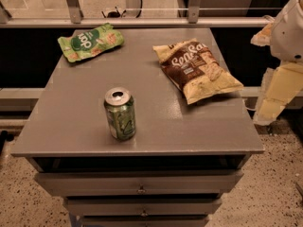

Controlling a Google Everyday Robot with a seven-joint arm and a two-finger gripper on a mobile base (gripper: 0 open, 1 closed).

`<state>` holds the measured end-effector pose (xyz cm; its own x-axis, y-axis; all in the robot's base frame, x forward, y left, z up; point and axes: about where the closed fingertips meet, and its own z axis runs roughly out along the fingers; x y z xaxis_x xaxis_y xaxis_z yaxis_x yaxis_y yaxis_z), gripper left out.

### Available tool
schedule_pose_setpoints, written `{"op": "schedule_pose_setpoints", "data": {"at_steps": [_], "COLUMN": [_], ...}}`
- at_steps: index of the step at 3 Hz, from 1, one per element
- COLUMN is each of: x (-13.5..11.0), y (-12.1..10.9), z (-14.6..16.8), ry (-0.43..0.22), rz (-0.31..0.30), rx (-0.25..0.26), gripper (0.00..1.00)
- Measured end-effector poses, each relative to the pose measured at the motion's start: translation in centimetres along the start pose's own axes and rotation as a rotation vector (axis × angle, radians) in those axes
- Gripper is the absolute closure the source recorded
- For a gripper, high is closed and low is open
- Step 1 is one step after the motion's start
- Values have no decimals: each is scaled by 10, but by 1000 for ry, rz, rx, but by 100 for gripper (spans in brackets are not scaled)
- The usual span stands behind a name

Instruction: Knock green can over

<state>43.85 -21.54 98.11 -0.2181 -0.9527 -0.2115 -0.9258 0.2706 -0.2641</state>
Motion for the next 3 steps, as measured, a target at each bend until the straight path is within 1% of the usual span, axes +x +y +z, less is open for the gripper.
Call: {"op": "schedule_pose_setpoints", "data": {"at_steps": [1, 2, 3], "x": [0, -11, -65], "y": [0, 0, 0], "z": [0, 2, 7], "ry": [0, -48, -260], "rz": [0, 10, 35], "rx": [0, 0, -7], "gripper": [0, 0, 0]}}
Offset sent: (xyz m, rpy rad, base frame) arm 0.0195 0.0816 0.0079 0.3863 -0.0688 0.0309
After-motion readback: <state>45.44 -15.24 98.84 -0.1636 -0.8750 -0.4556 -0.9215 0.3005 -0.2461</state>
